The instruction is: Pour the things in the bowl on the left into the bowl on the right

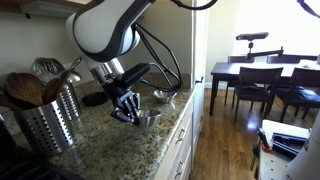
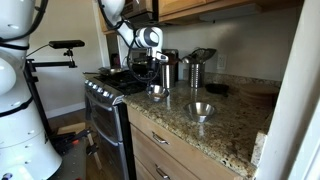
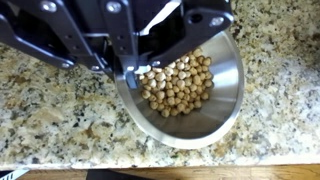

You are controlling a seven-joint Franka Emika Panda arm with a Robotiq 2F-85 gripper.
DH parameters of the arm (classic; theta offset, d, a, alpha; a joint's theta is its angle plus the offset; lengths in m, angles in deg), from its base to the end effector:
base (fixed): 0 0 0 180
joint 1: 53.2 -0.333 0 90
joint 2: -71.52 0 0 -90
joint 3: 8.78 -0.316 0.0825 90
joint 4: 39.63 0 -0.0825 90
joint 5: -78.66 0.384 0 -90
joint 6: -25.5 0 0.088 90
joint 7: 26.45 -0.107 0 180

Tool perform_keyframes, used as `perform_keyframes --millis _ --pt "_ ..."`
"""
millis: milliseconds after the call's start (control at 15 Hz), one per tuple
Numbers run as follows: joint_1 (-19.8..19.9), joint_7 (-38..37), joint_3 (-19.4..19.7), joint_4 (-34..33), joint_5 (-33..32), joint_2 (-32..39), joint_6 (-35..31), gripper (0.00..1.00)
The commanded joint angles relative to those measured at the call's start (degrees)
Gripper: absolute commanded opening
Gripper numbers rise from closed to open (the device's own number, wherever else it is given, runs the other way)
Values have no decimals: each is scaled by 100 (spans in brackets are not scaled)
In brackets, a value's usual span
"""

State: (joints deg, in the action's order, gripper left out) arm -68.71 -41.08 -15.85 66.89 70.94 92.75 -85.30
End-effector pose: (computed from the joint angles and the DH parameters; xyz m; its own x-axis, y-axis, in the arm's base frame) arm 0.5578 0.2181 0.3015 0.9481 0.1772 -0.2641 0.2179 -0.9669 0.1332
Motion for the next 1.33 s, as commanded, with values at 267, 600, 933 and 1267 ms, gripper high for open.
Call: perform_keyframes --millis 267,600,933,1267 --pt "138 -137 237 270 -300 -435 218 8" --pt "313 -56 326 285 -394 -597 215 8" --pt "512 -3 393 321 -397 -747 174 7" --pt "719 185 450 393 -423 -832 47 7"
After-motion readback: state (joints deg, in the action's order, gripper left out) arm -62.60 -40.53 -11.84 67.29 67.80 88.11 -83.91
